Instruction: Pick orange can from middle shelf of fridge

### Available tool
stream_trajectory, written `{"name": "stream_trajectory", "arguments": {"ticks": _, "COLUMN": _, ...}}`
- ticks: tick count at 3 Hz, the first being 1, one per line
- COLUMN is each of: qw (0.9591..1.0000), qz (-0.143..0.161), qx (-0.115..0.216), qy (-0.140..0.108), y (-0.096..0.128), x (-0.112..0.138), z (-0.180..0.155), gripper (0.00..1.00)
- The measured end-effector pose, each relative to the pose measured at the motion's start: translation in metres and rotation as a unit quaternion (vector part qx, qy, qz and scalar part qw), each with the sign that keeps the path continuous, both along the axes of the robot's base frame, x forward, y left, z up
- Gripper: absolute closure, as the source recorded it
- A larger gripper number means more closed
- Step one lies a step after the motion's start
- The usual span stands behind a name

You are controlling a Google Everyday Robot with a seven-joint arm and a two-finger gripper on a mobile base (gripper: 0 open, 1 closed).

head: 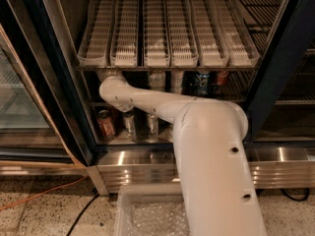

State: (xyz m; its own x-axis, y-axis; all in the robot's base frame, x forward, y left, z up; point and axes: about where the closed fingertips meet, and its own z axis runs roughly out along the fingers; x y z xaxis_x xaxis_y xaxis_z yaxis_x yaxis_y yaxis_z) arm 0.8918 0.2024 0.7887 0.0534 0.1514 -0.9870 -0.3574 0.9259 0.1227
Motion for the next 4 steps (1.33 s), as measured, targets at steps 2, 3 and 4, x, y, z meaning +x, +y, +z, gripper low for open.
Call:
{"name": "stream_trajectory", "arguments": {"ticks": 2, "qw": 0.9999, "qz": 0.01, "qx": 0.001, "qy": 0.012, "y": -0.01, "x": -0.028, "z": -0.005, "gripper": 1.0}}
{"name": "stream_trajectory", "arguments": {"ticks": 3, "qw": 0.9997, "qz": 0.016, "qx": -0.009, "qy": 0.017, "y": -0.006, "x": -0.037, "z": -0.008, "gripper": 1.0}}
{"name": "stream_trajectory", "arguments": {"ticks": 4, "qw": 0.9993, "qz": 0.026, "qx": -0.017, "qy": 0.022, "y": -0.001, "x": -0.05, "z": -0.005, "gripper": 1.0}}
